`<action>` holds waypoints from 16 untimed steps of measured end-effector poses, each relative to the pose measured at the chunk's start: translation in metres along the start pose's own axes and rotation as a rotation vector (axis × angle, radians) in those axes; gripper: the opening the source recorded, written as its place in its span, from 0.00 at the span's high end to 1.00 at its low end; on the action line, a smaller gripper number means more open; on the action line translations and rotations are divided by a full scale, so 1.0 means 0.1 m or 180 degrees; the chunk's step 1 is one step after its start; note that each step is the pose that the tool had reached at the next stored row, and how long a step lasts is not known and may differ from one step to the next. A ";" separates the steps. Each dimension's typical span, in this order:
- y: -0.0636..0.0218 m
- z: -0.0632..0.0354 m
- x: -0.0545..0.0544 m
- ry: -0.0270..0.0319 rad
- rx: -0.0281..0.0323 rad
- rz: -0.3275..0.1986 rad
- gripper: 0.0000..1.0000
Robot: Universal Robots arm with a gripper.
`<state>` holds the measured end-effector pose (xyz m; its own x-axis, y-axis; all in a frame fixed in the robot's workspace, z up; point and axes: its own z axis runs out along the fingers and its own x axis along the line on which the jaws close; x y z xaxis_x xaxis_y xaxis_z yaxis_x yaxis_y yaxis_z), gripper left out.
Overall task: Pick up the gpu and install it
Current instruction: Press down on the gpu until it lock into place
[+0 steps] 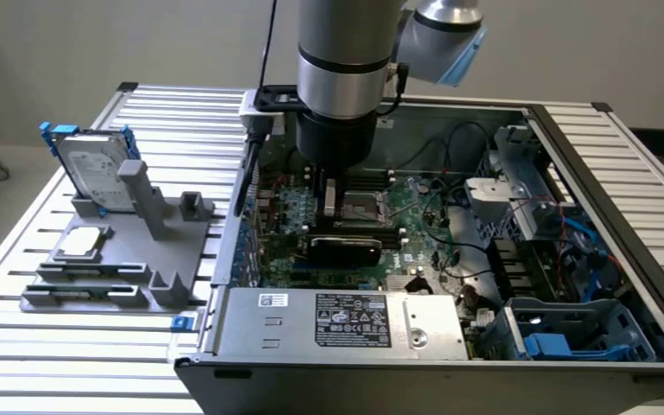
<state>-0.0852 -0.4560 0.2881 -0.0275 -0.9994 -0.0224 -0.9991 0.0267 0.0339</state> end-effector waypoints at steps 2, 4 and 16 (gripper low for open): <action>0.000 0.000 0.00 0.0000 0.0000 0.0000 0.89; 0.000 0.000 0.00 0.0000 0.0000 0.0000 0.89; 0.068 0.109 0.00 -0.0003 0.0017 -0.0003 0.89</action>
<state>-0.0924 -0.4560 0.2774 -0.0264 -0.9994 -0.0232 -0.9993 0.0258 0.0285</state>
